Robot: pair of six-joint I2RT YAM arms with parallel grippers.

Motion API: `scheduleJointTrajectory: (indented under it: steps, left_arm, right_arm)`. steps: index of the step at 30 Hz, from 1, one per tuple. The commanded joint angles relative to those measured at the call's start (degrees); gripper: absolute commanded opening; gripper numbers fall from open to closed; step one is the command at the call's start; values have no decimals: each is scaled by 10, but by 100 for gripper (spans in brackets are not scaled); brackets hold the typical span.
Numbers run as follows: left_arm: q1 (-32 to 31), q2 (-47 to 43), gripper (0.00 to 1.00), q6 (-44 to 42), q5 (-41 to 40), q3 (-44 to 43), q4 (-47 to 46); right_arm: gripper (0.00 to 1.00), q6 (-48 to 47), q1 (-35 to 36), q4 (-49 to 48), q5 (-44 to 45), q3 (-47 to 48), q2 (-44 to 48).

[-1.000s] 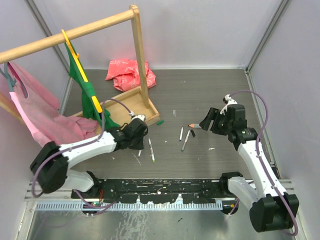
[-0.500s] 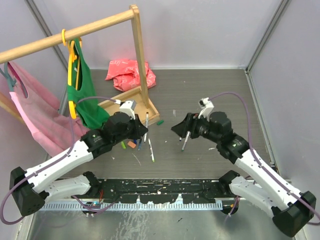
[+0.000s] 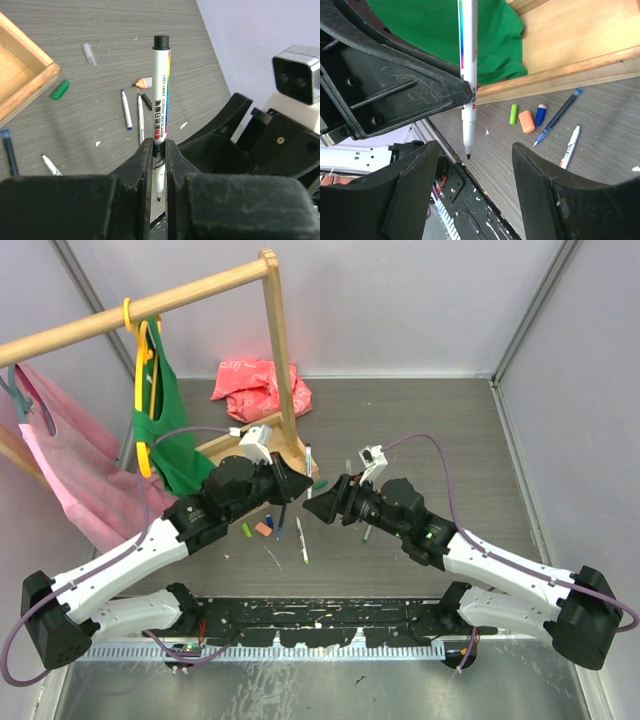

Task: Insert the pens into the pen caps
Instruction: Pick up the pen from the center of the board.

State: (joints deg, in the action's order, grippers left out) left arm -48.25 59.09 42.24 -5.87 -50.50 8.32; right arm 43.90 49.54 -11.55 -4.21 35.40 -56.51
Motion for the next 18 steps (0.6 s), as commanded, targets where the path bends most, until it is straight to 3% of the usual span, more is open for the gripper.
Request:
scheduleJointTrajectory:
  steps: [1,18]
  left_arm:
    - [3,6,0,13,26,-36,-76]
    - [3,2,0,26,59,-22,-83]
  right_arm:
    - [65,6,13,-86,34,36,-15]
    - [40,-17,13,-86,40,59,-44]
